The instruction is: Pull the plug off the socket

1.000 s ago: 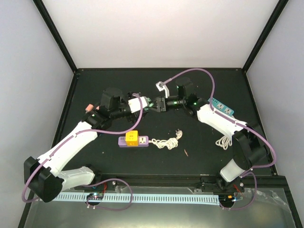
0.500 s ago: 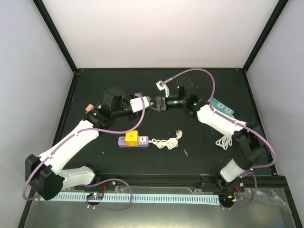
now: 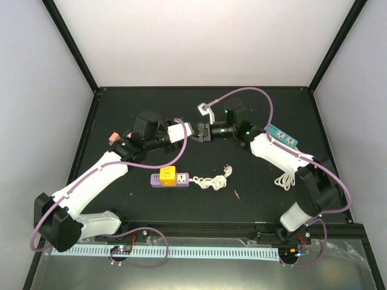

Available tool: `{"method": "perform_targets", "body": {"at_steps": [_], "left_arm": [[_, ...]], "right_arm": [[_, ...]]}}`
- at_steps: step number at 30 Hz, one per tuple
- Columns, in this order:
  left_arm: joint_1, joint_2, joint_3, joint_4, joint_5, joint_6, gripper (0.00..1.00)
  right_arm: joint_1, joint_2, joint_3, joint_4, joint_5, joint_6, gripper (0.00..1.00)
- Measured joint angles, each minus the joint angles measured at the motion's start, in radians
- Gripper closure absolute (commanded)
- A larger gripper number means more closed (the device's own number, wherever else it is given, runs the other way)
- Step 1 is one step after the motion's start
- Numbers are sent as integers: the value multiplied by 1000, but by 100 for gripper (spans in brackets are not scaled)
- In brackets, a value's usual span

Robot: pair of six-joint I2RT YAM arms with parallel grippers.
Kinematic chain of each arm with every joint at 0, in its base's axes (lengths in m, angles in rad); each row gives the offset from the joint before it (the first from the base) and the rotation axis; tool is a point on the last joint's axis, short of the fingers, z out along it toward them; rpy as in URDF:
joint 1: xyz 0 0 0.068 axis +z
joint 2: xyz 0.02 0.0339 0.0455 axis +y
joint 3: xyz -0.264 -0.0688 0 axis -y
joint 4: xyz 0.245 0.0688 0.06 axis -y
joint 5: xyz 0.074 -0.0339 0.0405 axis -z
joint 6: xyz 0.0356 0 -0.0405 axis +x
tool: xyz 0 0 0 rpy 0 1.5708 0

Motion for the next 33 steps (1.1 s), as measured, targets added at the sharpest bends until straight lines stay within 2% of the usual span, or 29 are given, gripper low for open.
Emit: {"method": "perform_targets", "body": {"at_steps": [3, 5, 6, 8, 12, 15, 20, 25, 28, 33], "left_arm": [[0, 0, 0, -4, -10, -2, 71], [-1, -1, 0, -13, -12, -2, 77], [3, -4, 0, -25, -18, -3, 78], [23, -11, -2, -45, -23, -8, 79], [91, -53, -27, -77, -21, -14, 80], [182, -86, -47, -121, 6, -16, 79], [427, -91, -48, -214, 66, -17, 78], [671, -42, -48, -301, 122, 12, 77], [792, 11, -48, -334, 136, 35, 77], [927, 167, -35, -368, 130, 47, 76]], "right_arm": [[0, -1, 0, -6, 2, -10, 63], [0, -5, 1, -26, 4, -34, 52], [0, -10, 2, -43, 3, -53, 45], [0, -20, 3, -72, 5, -82, 37], [-13, -43, 6, -104, 7, -119, 26], [-28, -63, 8, -137, 14, -159, 20], [-37, -96, 10, -217, 49, -266, 6], [-36, -130, 9, -295, 102, -393, 0], [-36, -167, -1, -335, 160, -481, 0], [-36, -244, -51, -361, 295, -619, 0]]}}
